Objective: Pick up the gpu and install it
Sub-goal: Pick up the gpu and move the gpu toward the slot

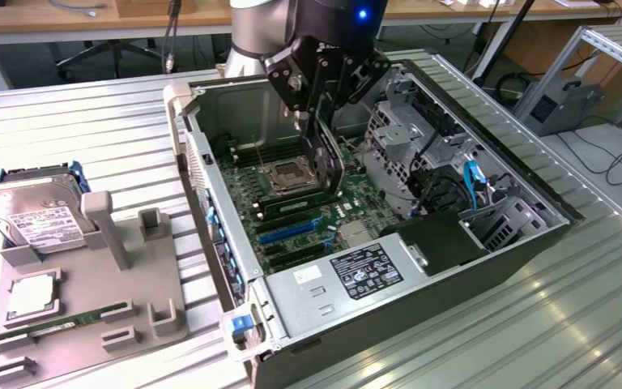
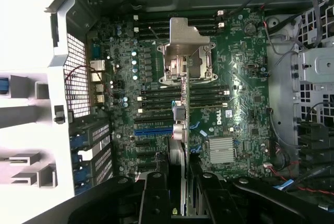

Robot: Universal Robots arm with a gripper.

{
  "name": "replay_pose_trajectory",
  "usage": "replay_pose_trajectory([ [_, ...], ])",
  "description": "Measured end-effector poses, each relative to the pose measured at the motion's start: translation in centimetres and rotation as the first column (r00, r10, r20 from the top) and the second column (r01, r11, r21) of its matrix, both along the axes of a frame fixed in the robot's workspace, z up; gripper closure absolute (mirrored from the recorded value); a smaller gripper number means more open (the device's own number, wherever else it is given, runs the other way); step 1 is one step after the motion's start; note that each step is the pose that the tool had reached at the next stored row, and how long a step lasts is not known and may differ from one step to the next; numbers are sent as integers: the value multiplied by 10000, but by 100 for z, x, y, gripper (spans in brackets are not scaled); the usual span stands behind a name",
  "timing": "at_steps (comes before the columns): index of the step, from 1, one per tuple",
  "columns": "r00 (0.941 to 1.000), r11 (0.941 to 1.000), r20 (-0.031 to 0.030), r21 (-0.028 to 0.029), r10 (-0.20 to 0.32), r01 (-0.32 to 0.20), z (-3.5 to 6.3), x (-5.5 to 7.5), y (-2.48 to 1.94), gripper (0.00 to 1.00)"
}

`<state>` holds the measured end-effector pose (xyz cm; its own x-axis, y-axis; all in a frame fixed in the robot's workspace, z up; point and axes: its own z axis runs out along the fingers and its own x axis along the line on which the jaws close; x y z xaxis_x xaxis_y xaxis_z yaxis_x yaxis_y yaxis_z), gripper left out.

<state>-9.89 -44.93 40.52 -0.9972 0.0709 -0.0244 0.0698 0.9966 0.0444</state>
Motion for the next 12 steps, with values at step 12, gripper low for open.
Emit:
replay_pose_trajectory([
  [12, 10000, 10000, 0, 0, 27, -27, -37, 0, 0, 74],
])
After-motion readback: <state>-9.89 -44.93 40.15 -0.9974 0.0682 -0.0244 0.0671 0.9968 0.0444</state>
